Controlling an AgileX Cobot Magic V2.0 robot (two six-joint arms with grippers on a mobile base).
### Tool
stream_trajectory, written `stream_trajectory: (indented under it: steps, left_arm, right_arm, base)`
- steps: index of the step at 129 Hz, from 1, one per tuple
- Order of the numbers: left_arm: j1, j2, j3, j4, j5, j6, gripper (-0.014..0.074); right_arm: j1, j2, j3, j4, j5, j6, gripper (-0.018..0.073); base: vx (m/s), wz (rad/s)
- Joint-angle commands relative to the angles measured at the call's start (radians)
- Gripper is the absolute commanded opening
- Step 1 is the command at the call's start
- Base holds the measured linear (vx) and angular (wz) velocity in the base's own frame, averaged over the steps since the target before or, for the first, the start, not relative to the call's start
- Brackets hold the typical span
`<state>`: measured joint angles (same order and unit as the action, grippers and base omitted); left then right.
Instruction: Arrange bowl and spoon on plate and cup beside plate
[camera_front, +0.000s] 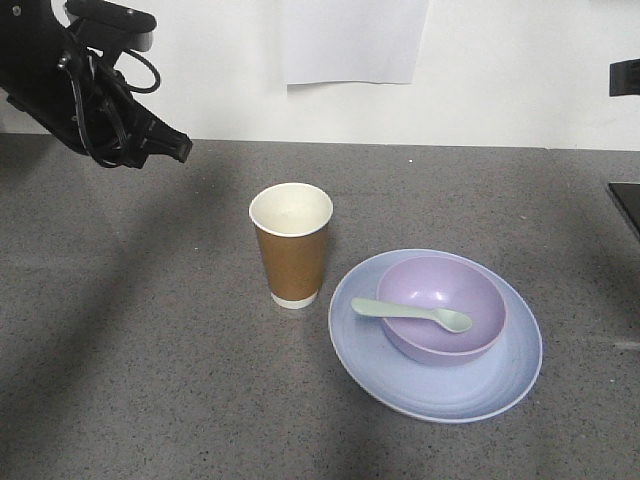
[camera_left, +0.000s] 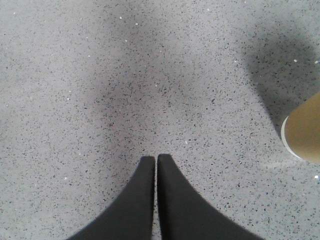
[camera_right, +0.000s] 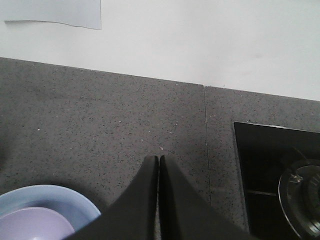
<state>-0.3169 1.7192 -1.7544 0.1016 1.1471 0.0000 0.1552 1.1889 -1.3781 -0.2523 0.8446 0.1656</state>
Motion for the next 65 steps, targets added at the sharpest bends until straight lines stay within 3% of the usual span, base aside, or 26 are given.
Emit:
stream_trajectory:
  steps: [1,50,65]
  left_arm:
    - [-0.002,-0.053,-0.023,0.000,-0.039,-0.007,-0.0008]
    - [-0.001,-0.071,-0.020,-0.006,-0.043,-0.007,-0.0008]
    - [0.009,-0.153,0.073,-0.028,-0.084,0.012,-0.0008]
  right_arm:
    - [-0.005,-0.019,-0.032,-0.024,-0.058,-0.005,-0.0008]
    - [-0.005,-0.019,-0.032,-0.024,-0.058,-0.005,-0.0008]
    - [-0.005,-0.019,-0.032,-0.024,-0.058,-0.005,-0.0008]
  base:
    - [0.00,0.00]
    - [0.00,0.00]
    - [0.00,0.00]
